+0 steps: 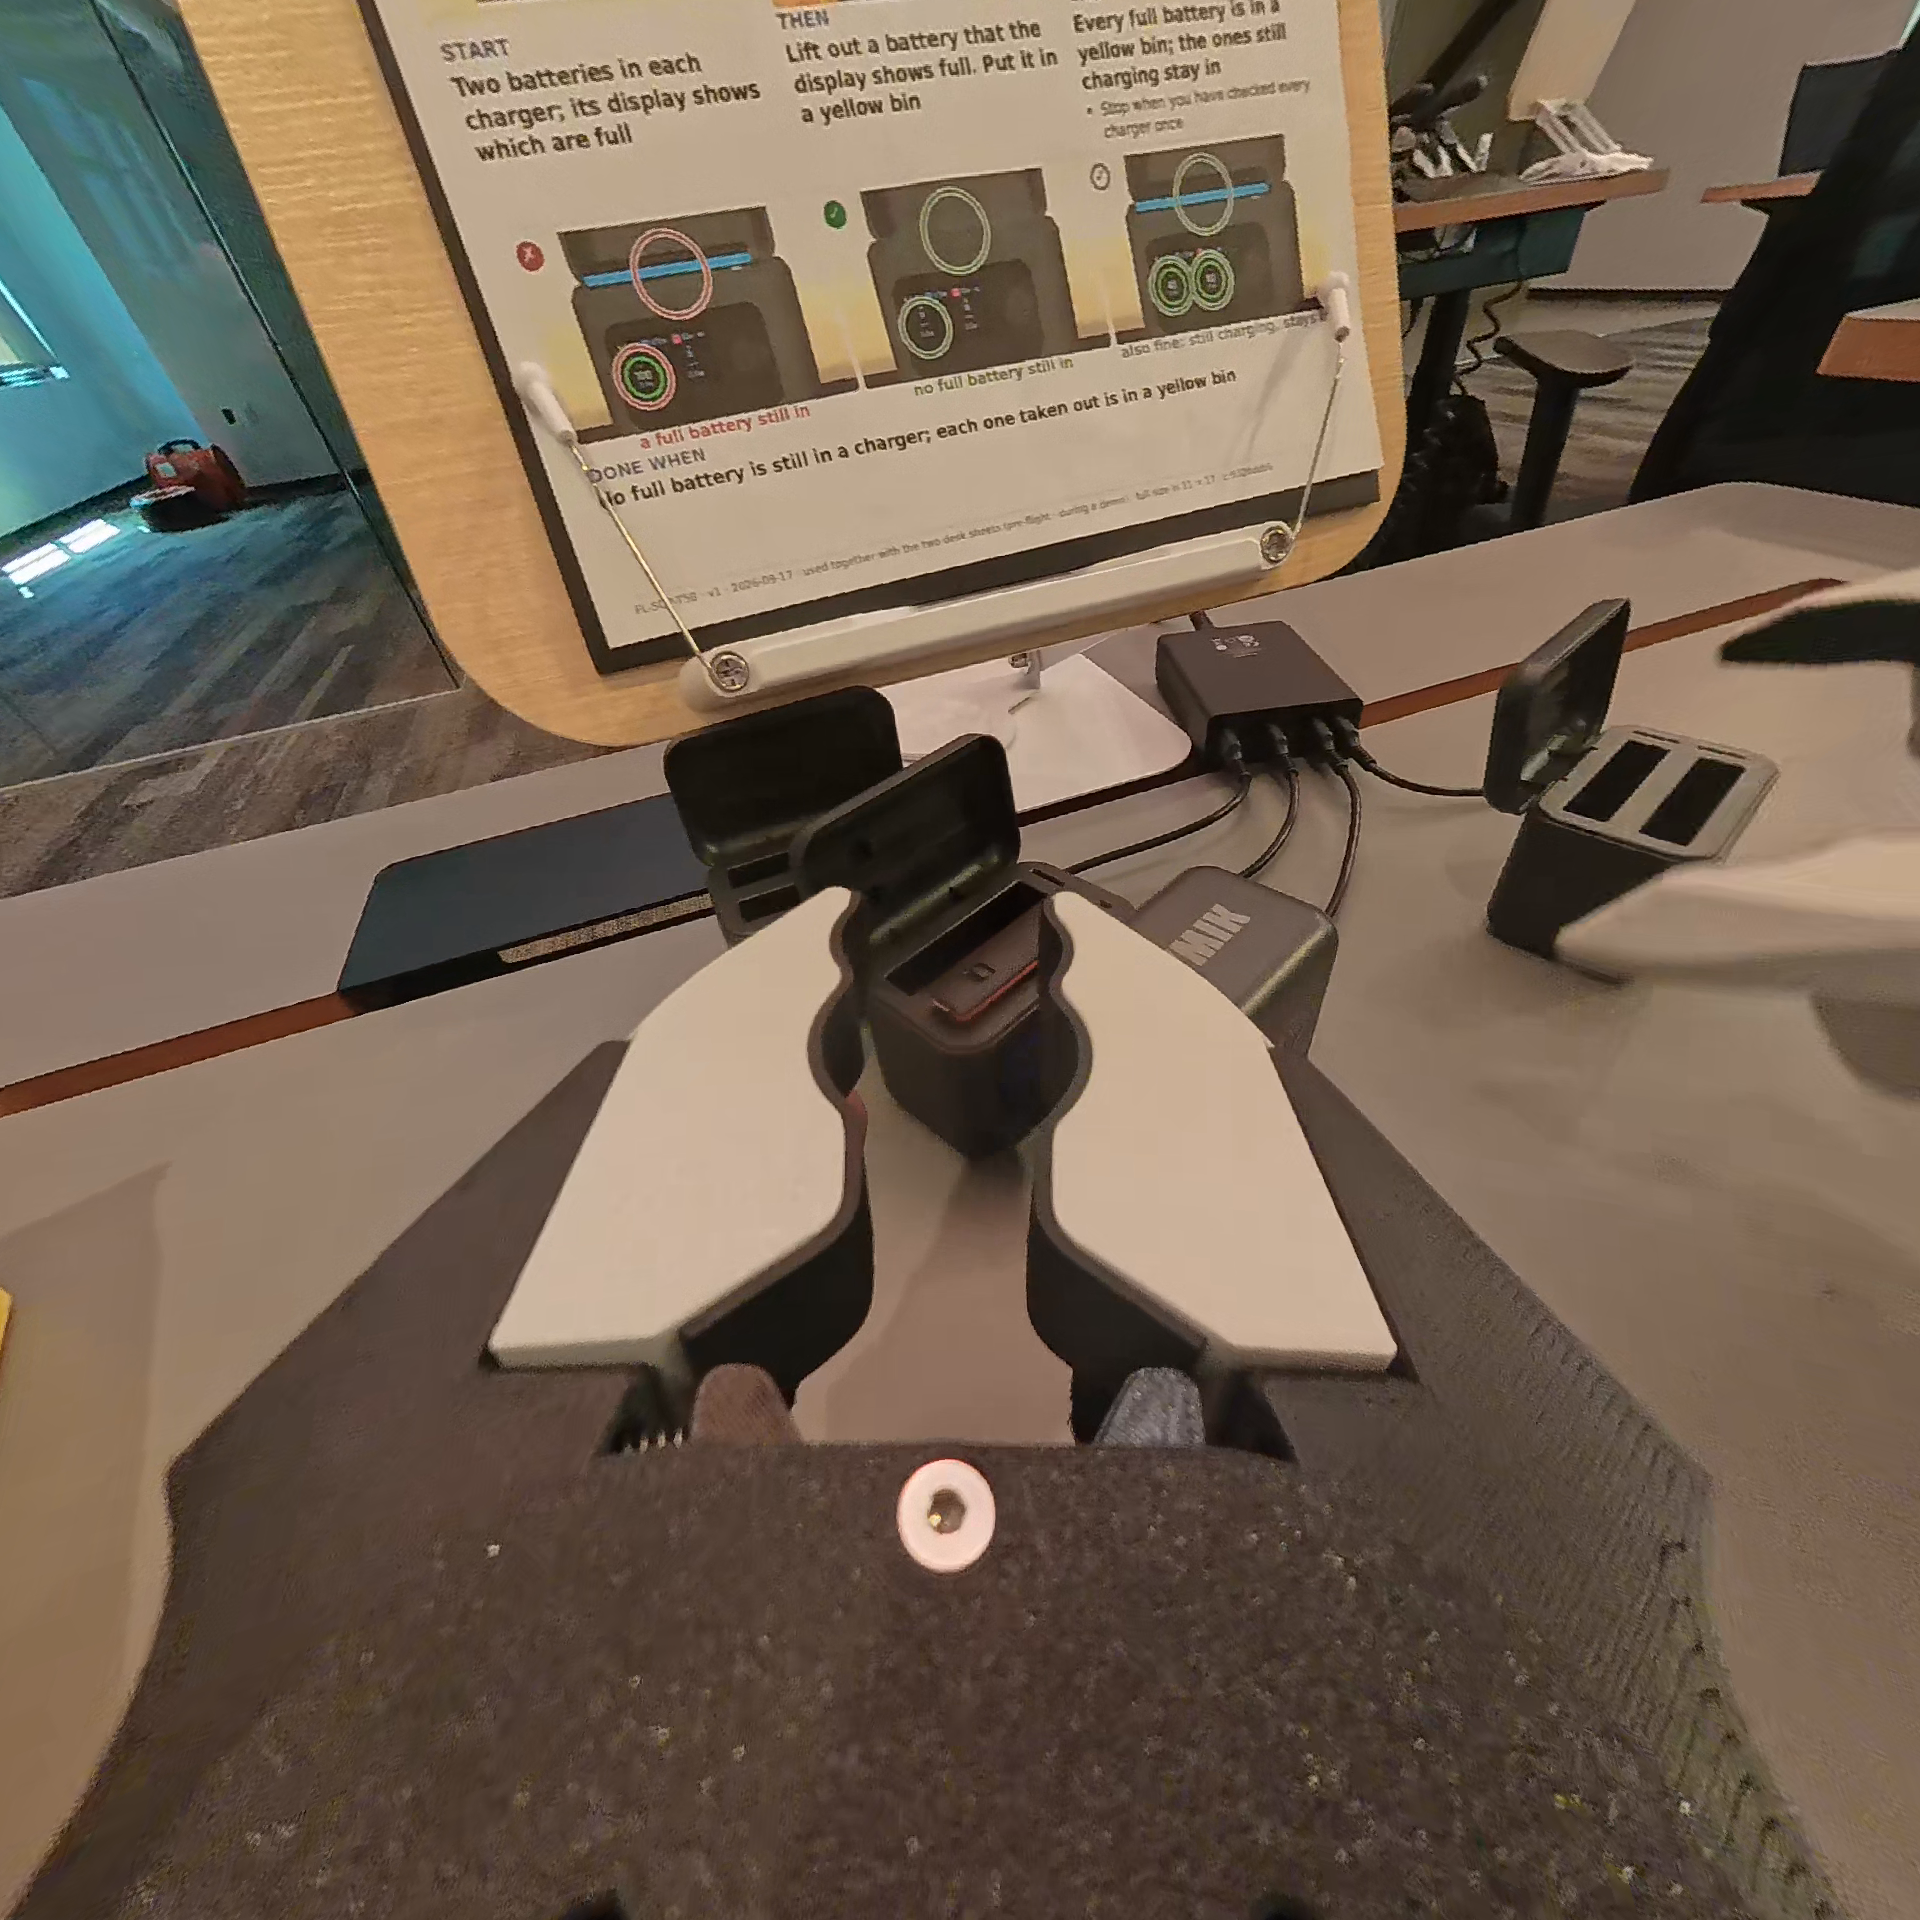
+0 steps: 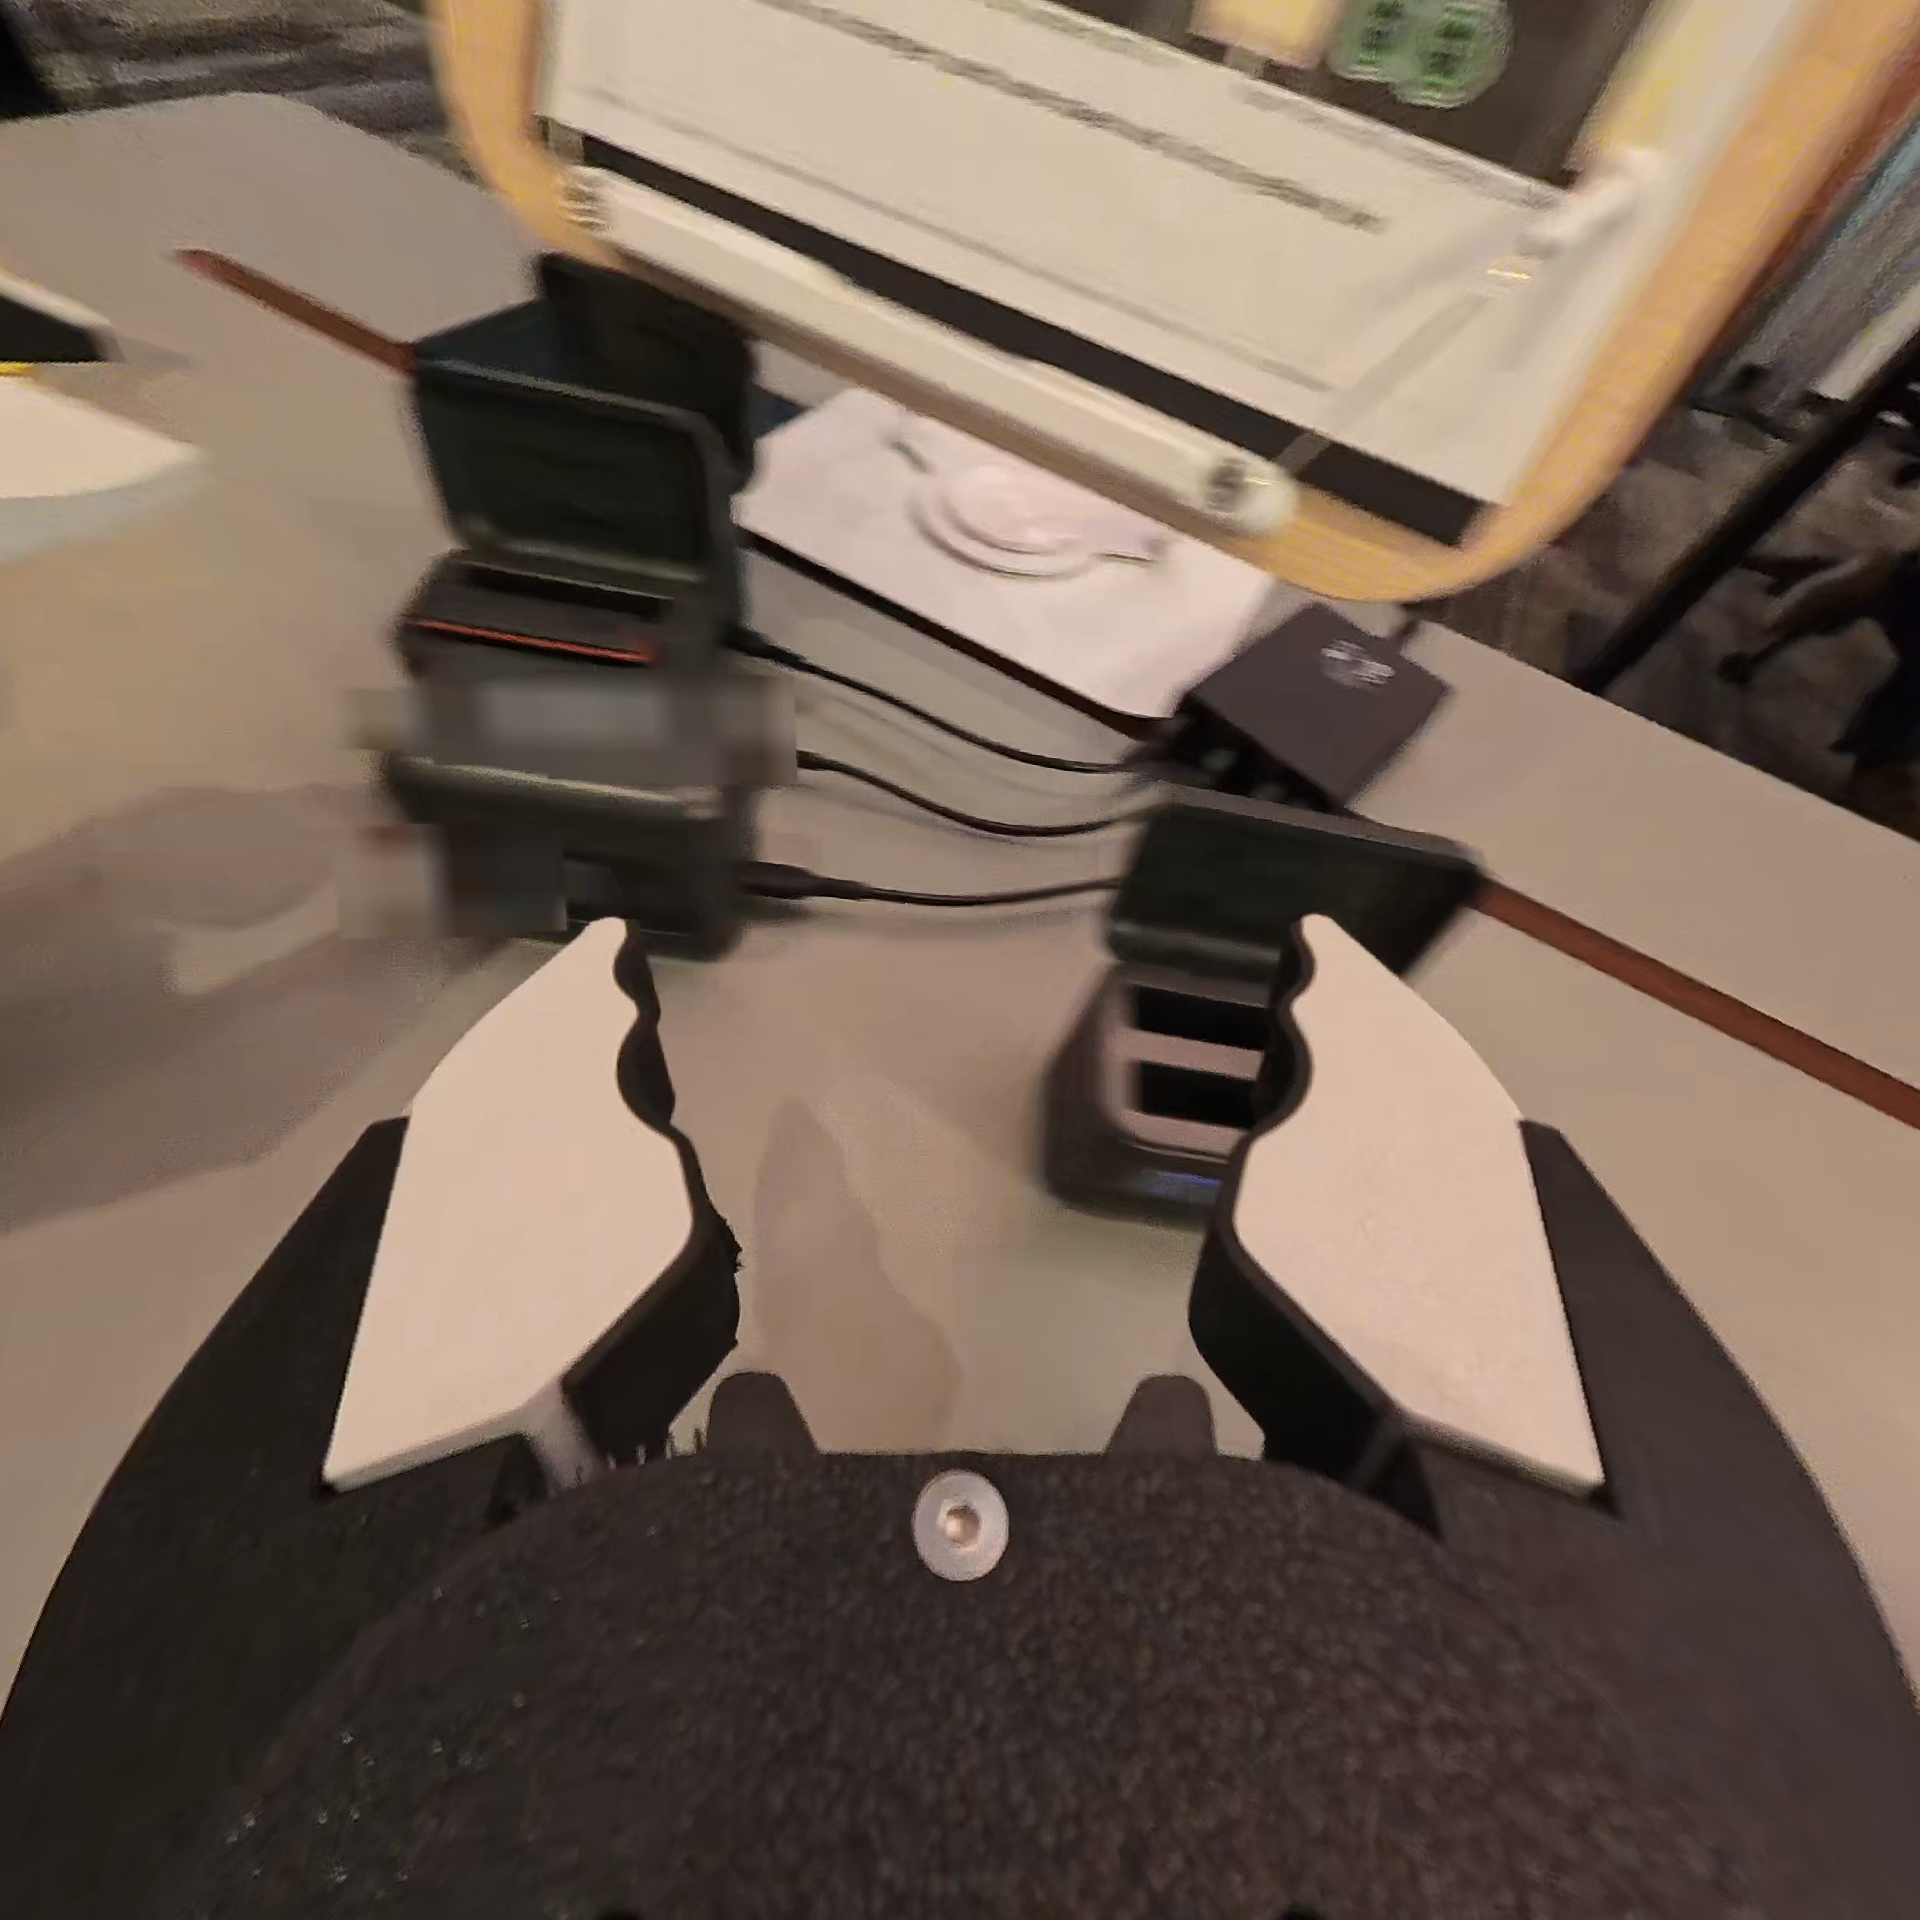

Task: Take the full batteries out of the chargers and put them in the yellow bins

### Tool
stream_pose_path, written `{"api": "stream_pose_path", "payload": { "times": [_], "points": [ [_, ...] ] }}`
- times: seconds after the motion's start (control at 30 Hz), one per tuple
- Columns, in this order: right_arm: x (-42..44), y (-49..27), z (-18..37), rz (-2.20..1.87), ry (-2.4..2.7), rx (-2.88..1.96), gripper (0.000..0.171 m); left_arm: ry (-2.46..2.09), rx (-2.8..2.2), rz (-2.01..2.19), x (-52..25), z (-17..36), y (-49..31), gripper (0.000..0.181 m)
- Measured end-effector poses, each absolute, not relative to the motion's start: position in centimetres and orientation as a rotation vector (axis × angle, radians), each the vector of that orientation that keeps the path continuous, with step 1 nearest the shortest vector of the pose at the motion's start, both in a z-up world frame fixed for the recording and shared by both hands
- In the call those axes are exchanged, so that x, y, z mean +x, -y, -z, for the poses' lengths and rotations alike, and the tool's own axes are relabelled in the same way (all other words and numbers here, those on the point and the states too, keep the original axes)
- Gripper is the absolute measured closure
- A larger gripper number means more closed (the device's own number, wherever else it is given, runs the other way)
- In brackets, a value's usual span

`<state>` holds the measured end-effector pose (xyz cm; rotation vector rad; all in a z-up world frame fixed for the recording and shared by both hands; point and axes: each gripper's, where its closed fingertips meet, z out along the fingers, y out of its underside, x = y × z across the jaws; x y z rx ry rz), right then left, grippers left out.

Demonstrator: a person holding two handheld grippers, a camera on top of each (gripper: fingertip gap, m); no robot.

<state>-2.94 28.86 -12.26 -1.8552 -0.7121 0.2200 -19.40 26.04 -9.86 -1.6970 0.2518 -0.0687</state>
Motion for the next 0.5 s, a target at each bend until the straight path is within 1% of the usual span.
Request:
{"api": "stream_pose_path", "payload": {
  "times": [0.13,0.3,0.37,0.4,0.43,0.5],
  "points": [
    [-10.0,-26.4,14.0,-0.314,0.836,-1.868,0.059,-0.216,-1.678,0.045,-20.1,9.4,-26.0,0.152],
    [-14.5,-28.0,16.7,-0.319,0.844,-1.974,0.057,-0.161,-1.652,0.014,-21.4,8.9,-26.0,0.154],
    [-15.1,-28.7,17.4,-0.326,0.817,-2.008,0.063,-0.154,-1.66,0.016,-21.7,9.2,-26.0,0.154],
    [-14.9,-29.1,17.4,-0.304,0.803,-2.012,0.075,-0.153,-1.663,0.013,-21.8,9.3,-26.1,0.154],
    [-14.7,-29.3,17.4,-0.297,0.8,-2.012,0.079,-0.152,-1.663,0.014,-21.8,9.3,-26.1,0.154],
    [-14.3,-29.4,17.4,-0.317,0.786,-2.028,0.08,-0.152,-1.663,0.026,-21.7,9.3,-26.1,0.154]
  ]
}}
